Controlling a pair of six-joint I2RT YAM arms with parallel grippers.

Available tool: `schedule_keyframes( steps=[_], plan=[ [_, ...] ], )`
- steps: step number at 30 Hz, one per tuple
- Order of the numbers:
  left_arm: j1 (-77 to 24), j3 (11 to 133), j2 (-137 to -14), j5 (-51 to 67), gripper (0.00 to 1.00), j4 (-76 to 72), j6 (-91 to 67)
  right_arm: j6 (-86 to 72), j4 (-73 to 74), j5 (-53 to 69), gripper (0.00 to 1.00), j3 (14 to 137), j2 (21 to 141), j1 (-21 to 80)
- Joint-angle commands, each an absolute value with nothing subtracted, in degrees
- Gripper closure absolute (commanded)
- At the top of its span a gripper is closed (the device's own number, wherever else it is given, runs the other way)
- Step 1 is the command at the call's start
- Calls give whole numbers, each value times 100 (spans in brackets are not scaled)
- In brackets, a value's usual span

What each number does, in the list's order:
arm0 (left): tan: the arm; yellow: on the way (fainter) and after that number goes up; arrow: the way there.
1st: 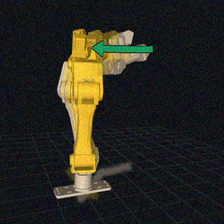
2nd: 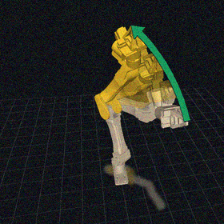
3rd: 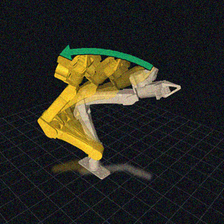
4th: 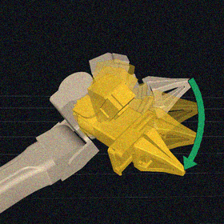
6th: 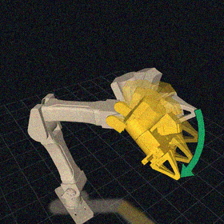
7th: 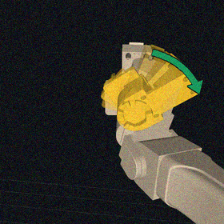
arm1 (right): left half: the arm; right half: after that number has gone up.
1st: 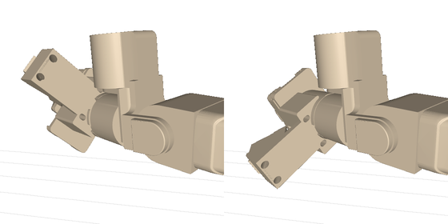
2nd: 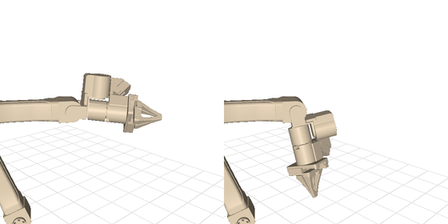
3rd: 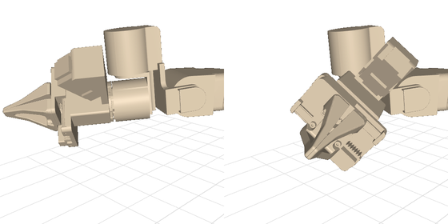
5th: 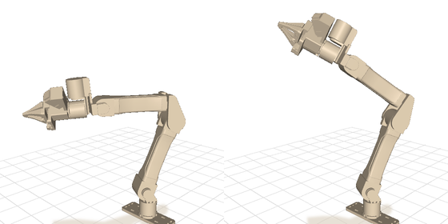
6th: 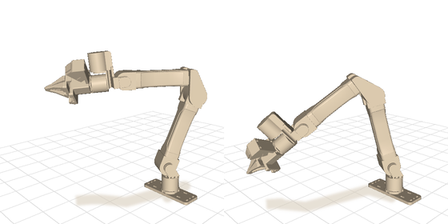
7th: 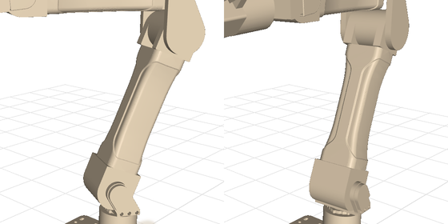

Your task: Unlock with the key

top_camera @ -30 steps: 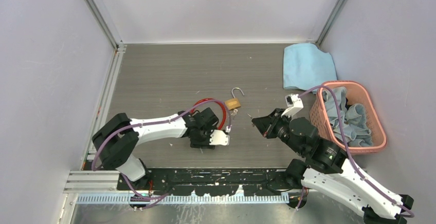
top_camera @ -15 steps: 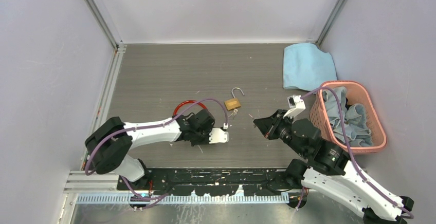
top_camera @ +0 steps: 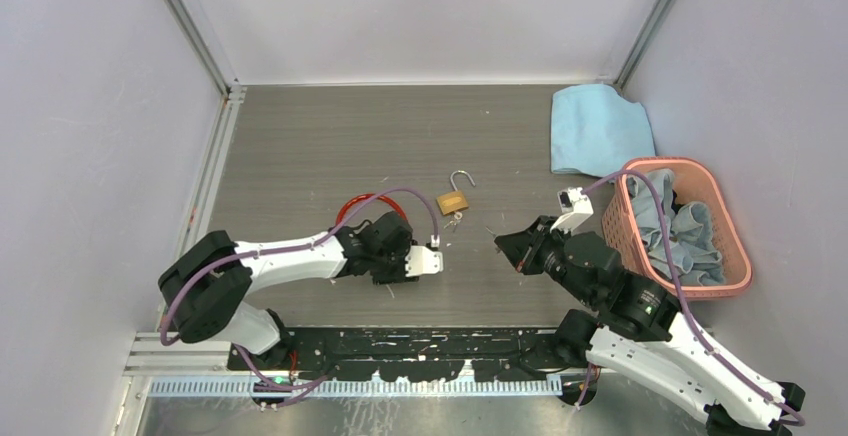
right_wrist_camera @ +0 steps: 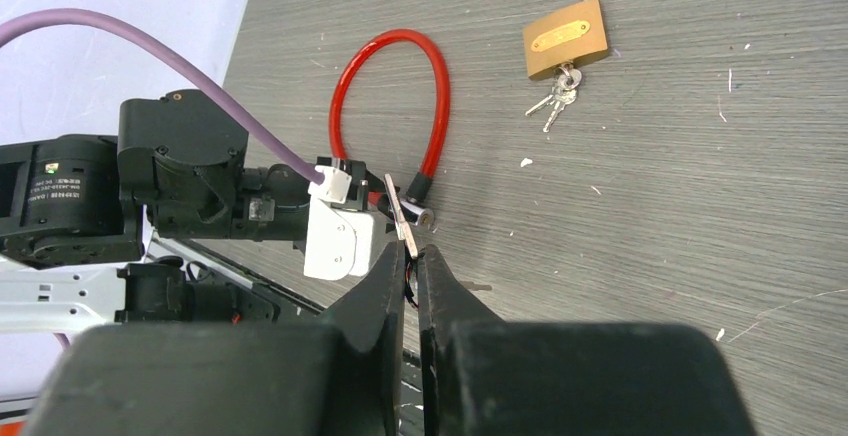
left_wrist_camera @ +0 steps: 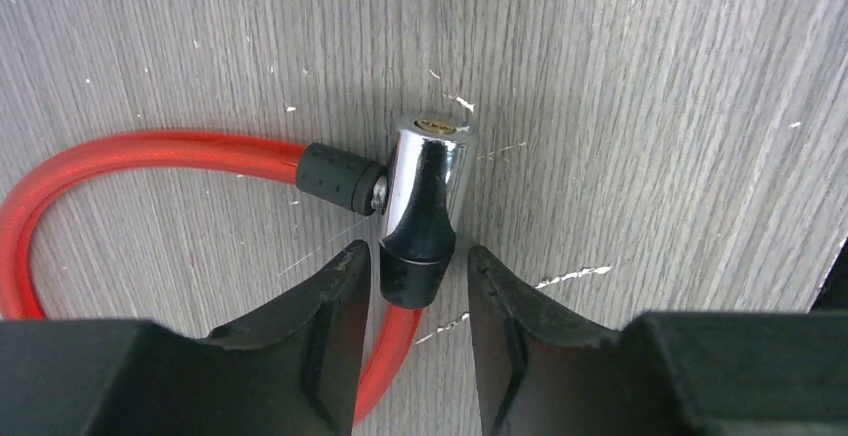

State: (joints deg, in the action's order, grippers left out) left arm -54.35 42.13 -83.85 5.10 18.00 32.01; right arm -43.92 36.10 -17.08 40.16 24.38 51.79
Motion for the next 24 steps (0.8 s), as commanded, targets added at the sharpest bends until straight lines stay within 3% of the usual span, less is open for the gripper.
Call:
schedule_keyframes(
  steps=[1,5,12,21,24],
  plan=[
    [-5416,4631,-8554,598,56,1968,3399,-4446,3551,-1830,99,4237,2426,5192],
    [-5399,4810,-8742,755,53,2051,3528,-4467,3542,-1802,99,4245,2477,5191],
    [-5213,5244,-9136,1383,59,2388,3602,-4456,3598,-1802,99,4296,2497,5186],
    [-5090,5405,-9351,1505,54,2507,3677,-4464,3700,-1802,99,4294,2405,5188],
    [-4843,5528,-9378,1427,58,2223,3333,-4480,3709,-1800,99,4294,2375,5191]
  ],
)
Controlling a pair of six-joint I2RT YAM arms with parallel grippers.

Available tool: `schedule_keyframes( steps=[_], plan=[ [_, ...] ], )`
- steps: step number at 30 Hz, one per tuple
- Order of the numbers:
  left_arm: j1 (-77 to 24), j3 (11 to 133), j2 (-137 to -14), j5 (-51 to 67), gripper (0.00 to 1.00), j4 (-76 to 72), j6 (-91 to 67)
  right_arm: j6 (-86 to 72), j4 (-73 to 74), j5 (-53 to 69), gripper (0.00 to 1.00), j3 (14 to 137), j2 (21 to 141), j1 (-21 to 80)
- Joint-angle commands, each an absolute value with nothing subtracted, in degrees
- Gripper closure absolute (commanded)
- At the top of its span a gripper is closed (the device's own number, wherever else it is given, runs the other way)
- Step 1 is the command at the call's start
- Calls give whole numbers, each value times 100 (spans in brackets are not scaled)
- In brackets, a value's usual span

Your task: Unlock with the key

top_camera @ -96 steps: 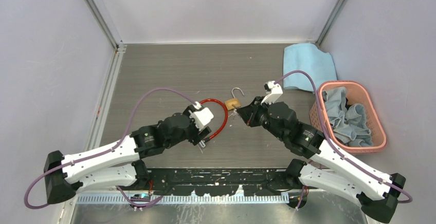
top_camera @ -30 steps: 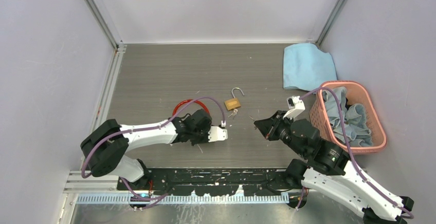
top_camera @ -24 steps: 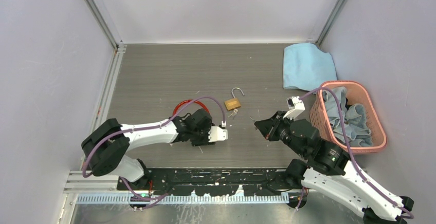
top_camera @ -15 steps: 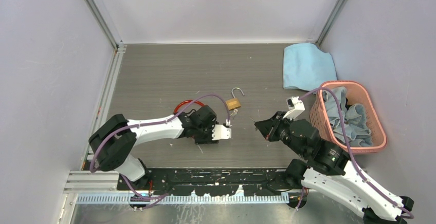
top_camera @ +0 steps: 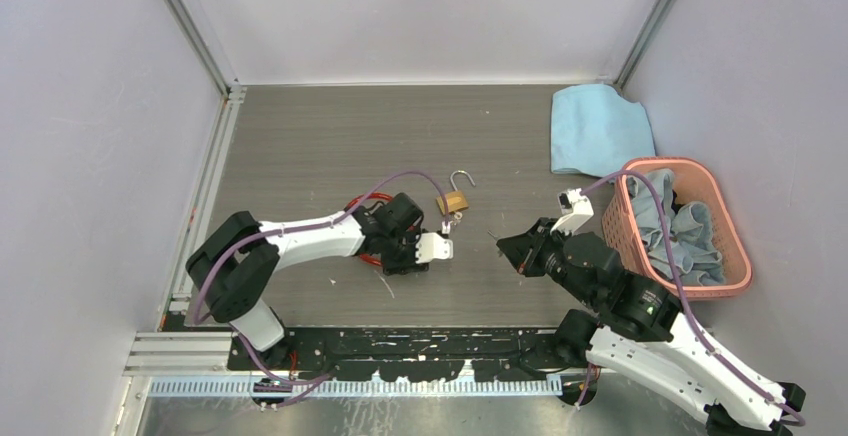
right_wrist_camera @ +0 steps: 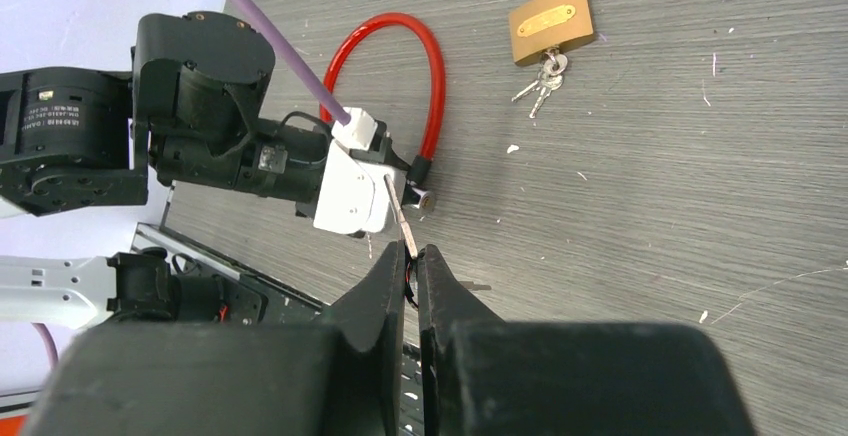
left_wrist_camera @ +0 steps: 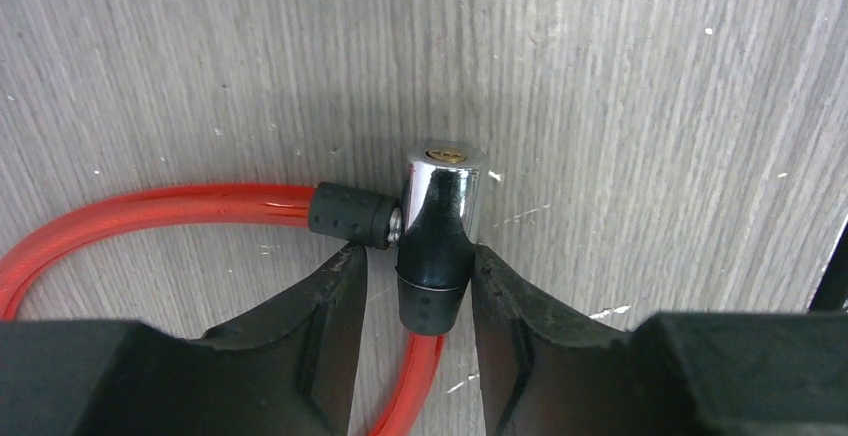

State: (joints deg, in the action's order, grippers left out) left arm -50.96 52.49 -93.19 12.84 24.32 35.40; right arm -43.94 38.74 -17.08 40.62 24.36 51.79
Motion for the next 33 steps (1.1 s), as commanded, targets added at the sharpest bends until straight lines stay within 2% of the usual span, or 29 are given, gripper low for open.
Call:
schedule_keyframes(
  steps=[1,5,11,12,13,14,23,33],
  plan=[
    [-4627,5562,-9336,1578,59,2094,3218,-4489,3709,-1797,99,4287,2353,5190],
    [-4196,5291,-9071,1895,57,883,2599,-4508,3740,-1805,99,4269,2289,5188],
    [-3301,4576,-8801,2320,32,-1223,1284,-4510,3909,-1905,99,4281,2152,5188],
    [-3169,4513,-8789,2418,22,-1440,1102,-4517,3931,-1917,99,4275,2127,5193],
    [-3036,4469,-8803,2434,6,-1630,941,-4522,3949,-1925,99,4272,2113,5190],
    [-2914,4431,-8832,2501,2,-1820,773,-4518,3965,-1933,99,4266,2103,5194],
    [-2575,4425,-9488,2220,0,-2464,165,-4529,4066,-2011,99,4273,2042,5194],
    [-2604,4659,-9876,1855,0,-2277,226,-4550,4078,-2048,99,4268,2048,5192]
  ],
)
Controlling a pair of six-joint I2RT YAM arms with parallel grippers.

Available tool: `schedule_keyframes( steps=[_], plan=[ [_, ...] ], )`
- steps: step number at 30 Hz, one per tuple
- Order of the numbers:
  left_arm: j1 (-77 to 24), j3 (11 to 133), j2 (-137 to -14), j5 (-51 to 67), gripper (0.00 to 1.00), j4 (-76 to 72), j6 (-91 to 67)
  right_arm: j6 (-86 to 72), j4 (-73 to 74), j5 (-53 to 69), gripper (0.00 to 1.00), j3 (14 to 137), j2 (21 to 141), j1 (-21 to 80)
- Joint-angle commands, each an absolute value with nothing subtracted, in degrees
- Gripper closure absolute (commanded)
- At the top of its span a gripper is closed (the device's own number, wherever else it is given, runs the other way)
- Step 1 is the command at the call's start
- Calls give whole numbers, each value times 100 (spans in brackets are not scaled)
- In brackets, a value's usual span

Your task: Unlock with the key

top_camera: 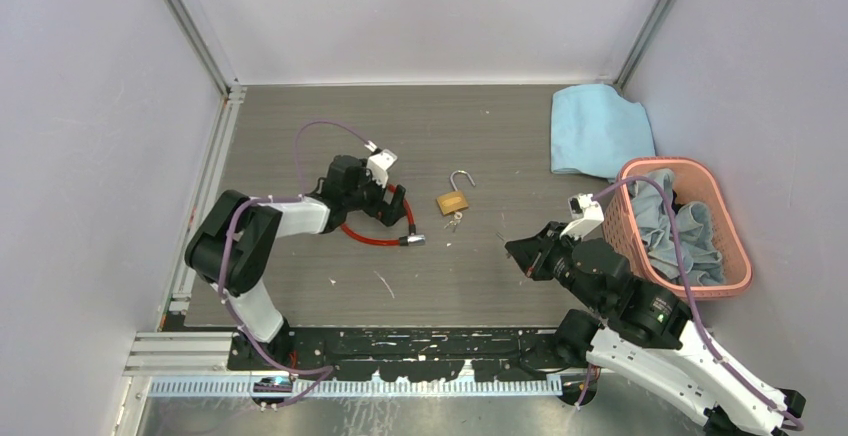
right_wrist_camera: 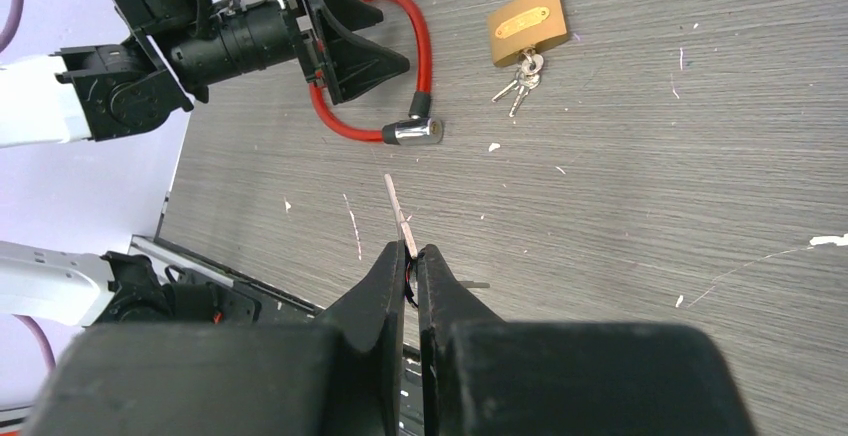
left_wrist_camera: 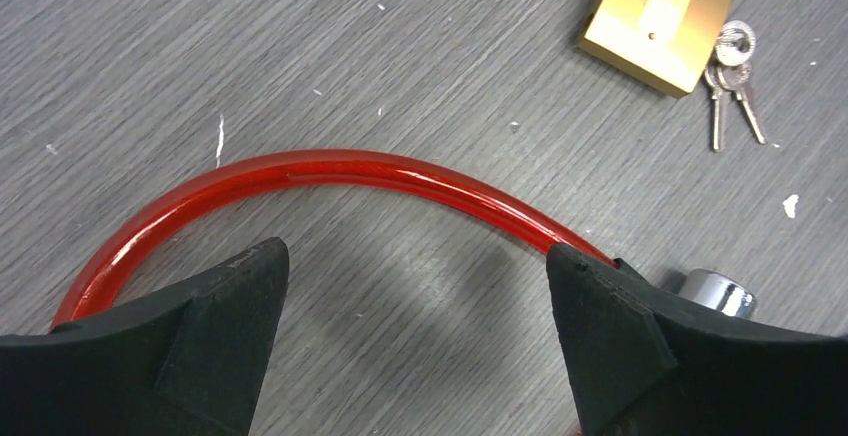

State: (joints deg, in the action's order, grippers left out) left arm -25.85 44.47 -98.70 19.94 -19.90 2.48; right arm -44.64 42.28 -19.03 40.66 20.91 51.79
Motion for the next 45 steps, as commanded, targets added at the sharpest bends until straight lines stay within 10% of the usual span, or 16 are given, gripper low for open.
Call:
schedule_keyframes(
  steps=[1,35,45],
  plan=[
    [-2630,4700,-9909,1825,0,-2216,244,-4557,4078,-2043,99,4264,2048,5192],
    [-2967,4707,-8986,2261,0,-938,1377,-4465,4192,-2088,99,4446,2075,5189],
    [-3323,5035,-9424,-42,0,-1071,744,-4517,4243,-2119,99,4381,1963,5194]
  ],
)
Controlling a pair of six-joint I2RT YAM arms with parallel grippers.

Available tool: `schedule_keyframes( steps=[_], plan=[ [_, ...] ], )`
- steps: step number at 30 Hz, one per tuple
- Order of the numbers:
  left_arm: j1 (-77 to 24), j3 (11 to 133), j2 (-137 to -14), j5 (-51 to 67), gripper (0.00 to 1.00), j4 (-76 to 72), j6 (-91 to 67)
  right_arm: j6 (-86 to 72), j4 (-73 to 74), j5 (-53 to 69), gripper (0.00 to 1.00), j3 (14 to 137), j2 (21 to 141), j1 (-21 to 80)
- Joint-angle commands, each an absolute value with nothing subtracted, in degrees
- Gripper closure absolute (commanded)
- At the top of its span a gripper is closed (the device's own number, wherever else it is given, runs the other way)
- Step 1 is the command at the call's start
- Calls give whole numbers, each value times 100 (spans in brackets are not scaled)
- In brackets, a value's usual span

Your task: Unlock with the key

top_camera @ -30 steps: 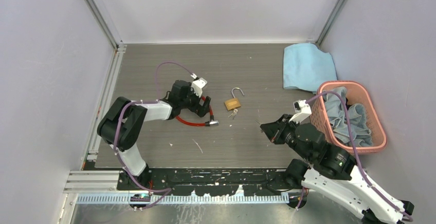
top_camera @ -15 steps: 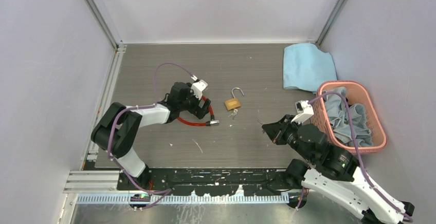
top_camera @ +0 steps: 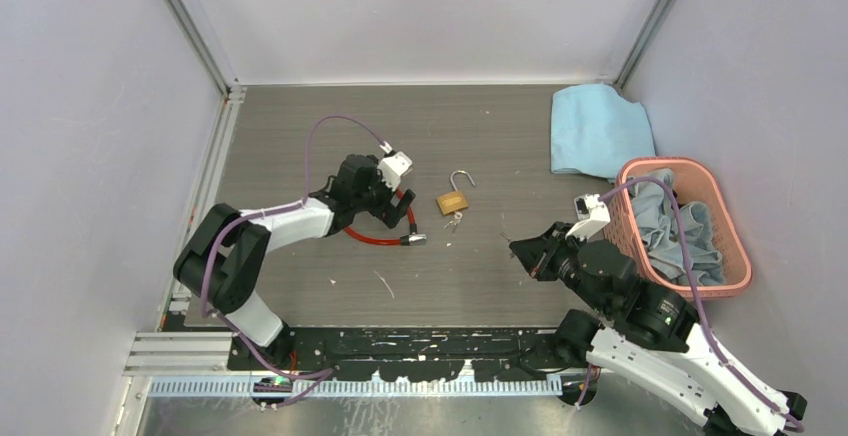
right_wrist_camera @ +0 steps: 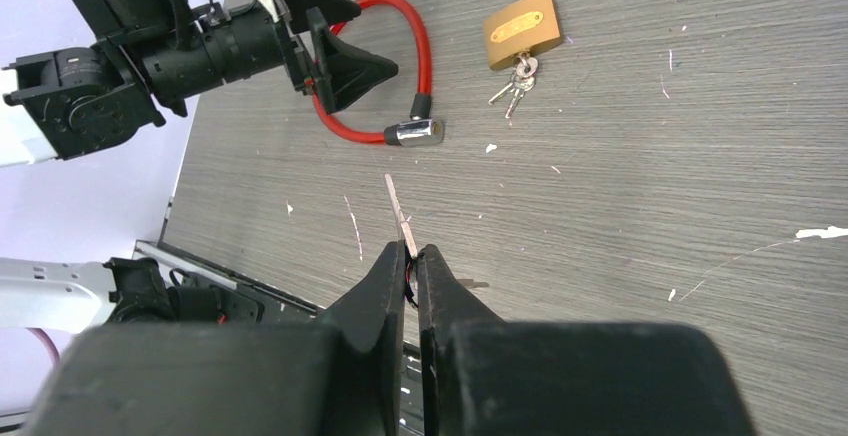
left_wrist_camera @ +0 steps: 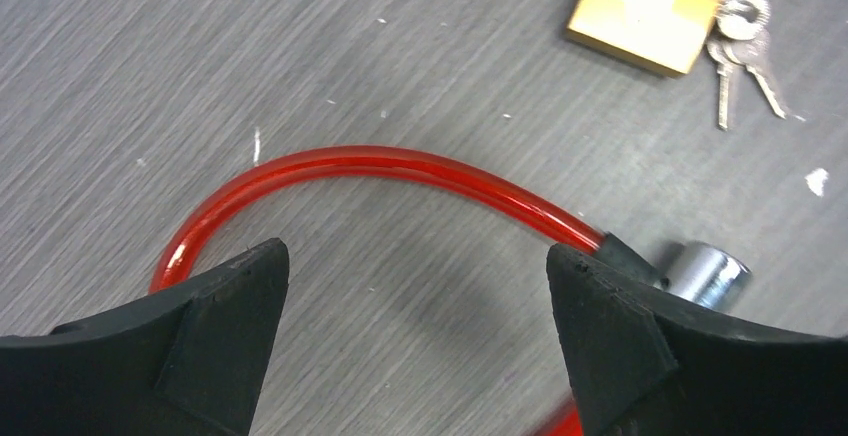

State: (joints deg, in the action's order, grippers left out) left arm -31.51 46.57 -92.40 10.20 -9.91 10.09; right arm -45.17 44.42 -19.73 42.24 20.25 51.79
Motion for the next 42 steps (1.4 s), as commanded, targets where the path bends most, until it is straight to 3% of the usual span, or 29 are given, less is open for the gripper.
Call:
schedule_keyframes(
  steps=[1,12,23,30,38,42],
  plan=[
    [-3383,5096,-9490,-244,0,-1035,717,-4518,4230,-2114,99,4373,1960,5190],
    [-3575,5093,-10116,-951,0,-1508,680,-4578,4245,-2113,99,4417,2038,5193],
    [-3740,5554,-10569,-1265,0,-1054,925,-4581,4256,-2114,99,4438,2059,5188],
    [-3755,5017,-10189,-1280,0,-1710,926,-4593,4307,-2137,99,4448,1986,5186],
    [-3896,4774,-9620,-585,0,-1739,1230,-4545,4381,-2178,99,4505,2019,5193],
    [-3911,5317,-9650,568,2,-436,1940,-4541,4450,-2188,99,4555,2012,5192]
  ],
)
